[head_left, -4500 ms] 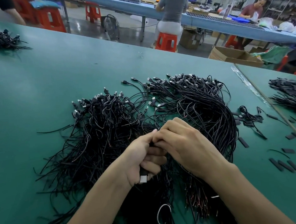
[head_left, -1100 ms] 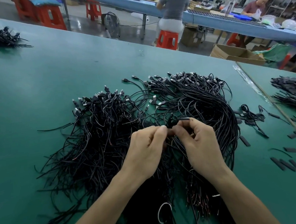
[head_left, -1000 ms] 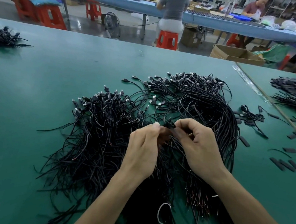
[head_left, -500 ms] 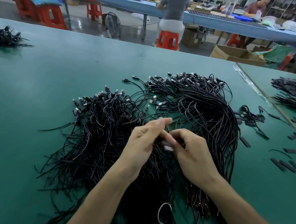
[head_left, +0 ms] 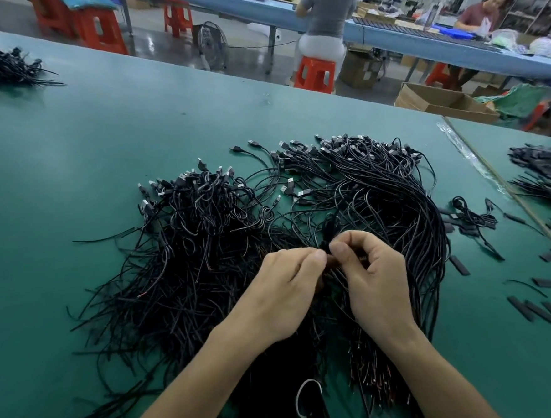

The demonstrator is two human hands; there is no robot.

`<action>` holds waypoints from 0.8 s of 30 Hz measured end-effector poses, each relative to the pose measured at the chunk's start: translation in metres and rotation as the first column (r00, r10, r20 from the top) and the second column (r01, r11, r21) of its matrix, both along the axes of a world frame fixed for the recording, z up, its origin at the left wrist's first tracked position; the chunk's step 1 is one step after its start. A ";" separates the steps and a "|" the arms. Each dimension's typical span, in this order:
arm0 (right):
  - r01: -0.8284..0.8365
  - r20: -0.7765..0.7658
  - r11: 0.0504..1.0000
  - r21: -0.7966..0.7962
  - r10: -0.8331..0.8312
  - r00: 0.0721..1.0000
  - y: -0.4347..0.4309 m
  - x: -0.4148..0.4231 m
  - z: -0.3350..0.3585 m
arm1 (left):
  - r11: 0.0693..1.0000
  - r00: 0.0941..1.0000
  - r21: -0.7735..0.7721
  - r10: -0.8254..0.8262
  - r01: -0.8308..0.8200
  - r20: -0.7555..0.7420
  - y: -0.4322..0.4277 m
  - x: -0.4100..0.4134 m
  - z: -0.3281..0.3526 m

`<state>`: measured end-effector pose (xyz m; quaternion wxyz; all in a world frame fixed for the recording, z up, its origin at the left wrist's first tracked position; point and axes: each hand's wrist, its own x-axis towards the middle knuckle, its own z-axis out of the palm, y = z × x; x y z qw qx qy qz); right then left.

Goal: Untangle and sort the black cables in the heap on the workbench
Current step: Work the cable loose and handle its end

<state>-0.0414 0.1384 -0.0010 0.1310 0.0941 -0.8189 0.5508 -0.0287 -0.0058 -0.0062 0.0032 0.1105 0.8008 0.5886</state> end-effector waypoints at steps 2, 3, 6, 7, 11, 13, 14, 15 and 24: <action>-0.038 -0.039 0.999 0.020 0.039 0.998 0.000 0.002 0.001 | 0.999 0.998 0.048 0.006 -0.009 0.070 0.000 0.001 0.004; -0.052 -0.066 0.997 0.049 0.055 0.996 0.000 0.002 0.001 | 0.998 0.995 0.057 0.007 -0.012 0.099 -0.001 0.001 0.004; -0.071 -0.138 0.988 0.140 0.090 0.986 0.000 0.003 0.002 | 0.997 0.983 0.076 -0.024 0.010 0.179 -0.003 -0.001 0.006; -0.081 -0.146 0.985 0.155 0.103 0.984 0.000 0.004 0.002 | 0.991 0.971 0.137 -0.048 0.016 0.234 -0.004 -0.002 0.006; -0.097 -0.150 0.974 0.203 0.129 0.980 -0.001 0.005 0.004 | 0.946 0.954 0.317 -0.027 -0.072 0.298 -0.007 -0.004 0.004; -0.106 -0.109 0.975 0.194 0.129 0.986 -0.003 0.006 0.004 | 0.931 0.971 0.365 -0.055 -0.035 0.234 -0.007 -0.005 0.001; -0.114 -0.077 0.977 0.179 0.130 0.989 -0.003 0.006 0.003 | 0.927 0.978 0.375 -0.060 -0.019 0.198 -0.007 -0.005 0.000; -0.127 -0.034 0.979 0.157 0.134 0.990 -0.002 0.006 0.002 | 0.930 0.984 0.368 -0.059 -0.007 0.167 -0.008 -0.005 0.000; -0.170 0.393 0.960 -0.223 0.248 0.886 0.007 0.007 0.002 | 0.986 0.979 -0.041 -0.168 0.164 -0.116 -0.028 -0.009 -0.004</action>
